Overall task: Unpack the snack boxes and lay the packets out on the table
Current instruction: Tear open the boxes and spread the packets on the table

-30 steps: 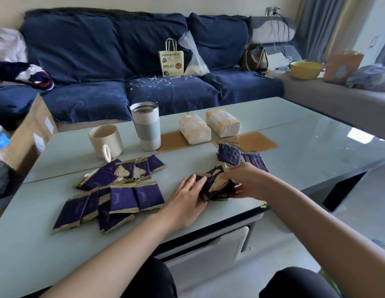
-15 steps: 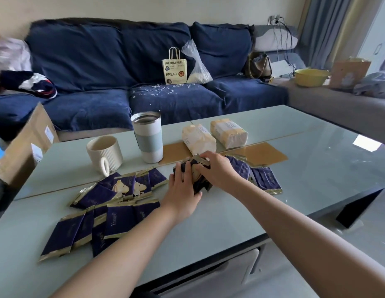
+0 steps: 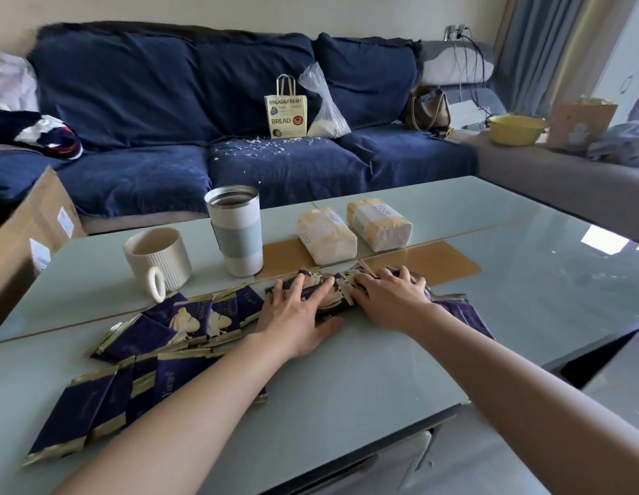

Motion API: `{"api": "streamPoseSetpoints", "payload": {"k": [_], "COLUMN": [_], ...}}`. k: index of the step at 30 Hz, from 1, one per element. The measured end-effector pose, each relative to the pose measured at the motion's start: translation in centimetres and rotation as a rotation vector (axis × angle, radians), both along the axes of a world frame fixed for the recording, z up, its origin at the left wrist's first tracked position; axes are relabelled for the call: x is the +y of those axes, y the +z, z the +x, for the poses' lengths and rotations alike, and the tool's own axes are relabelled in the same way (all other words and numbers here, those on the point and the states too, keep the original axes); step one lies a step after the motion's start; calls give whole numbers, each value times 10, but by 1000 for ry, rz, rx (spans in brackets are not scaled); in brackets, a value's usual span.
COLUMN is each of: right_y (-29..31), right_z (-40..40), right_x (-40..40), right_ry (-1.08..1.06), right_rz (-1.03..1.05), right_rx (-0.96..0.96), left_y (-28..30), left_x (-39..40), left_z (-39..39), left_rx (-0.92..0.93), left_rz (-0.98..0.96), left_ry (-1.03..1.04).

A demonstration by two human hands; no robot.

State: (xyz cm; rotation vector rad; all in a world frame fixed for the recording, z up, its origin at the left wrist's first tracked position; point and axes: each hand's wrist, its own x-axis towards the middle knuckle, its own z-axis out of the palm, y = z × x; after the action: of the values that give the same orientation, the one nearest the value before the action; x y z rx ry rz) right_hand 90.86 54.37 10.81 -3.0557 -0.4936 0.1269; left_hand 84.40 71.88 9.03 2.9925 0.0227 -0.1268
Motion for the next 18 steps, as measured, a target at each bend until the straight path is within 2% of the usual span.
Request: {"api": "streamPoseSetpoints", "payload": {"k": [4,8,10,12,18], "right_y": [-1,-3,-7,-12,-17], "right_z": [-1,-6,-6,-3,11], "right_x": [-13,-19,-16,-13,-6], "right_ry": [-38,213,266,222,121], "right_rz": [-3,73,47,48,78], "right_rx": [-67,-197,-191,-175,-201], "left_y": [-4,-6,-7,-9,-3], "left_x": [-11,-5,4,12,9], "left_z": [10,9,6,2,-5], "left_rx": [1,-144,-127,-86,-278], "left_rz": [-38,-138,-69,-33,117], "left_ry": [-38,-57,-33,-11,-18]}}
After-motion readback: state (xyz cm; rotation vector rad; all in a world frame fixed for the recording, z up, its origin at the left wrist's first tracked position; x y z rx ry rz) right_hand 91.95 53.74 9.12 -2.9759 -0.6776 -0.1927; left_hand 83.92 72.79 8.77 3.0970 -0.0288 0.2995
